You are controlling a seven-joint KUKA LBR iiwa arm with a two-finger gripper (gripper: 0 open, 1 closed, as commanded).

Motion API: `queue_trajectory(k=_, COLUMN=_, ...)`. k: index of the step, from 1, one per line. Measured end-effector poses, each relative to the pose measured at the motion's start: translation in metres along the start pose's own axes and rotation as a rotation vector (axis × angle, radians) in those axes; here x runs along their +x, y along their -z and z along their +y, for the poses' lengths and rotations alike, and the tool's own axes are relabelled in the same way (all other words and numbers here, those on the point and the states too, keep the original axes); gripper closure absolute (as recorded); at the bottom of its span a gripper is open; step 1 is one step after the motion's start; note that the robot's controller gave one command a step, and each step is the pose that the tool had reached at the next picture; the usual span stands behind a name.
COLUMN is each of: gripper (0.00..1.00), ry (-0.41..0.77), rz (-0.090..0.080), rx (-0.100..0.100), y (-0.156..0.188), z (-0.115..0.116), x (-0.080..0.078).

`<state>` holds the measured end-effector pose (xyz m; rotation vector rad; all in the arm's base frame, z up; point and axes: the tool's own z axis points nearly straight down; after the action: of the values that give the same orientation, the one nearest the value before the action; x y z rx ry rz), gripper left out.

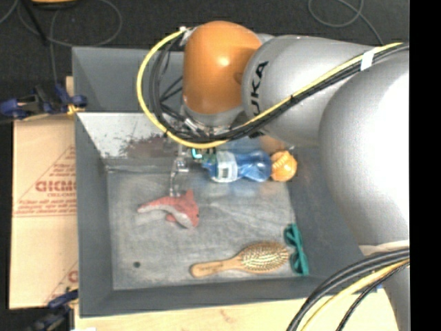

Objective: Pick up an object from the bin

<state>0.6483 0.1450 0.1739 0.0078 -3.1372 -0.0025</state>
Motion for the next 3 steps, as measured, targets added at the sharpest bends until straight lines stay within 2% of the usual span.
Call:
queue_trajectory(k=1, gripper=0.0, ry=-0.002, rz=-0.008, rx=-0.001, y=0.005, z=0.0, x=-0.002)
queue_trajectory(k=2, gripper=0.0, ry=0.056, rz=-0.014, rx=0.001, y=-0.041, z=0.006, x=0.023)
queue_trajectory(k=3, gripper=1.0, ry=0.131, rz=-0.012, rx=-0.001, y=-0.1, z=-0.009, x=0.074)
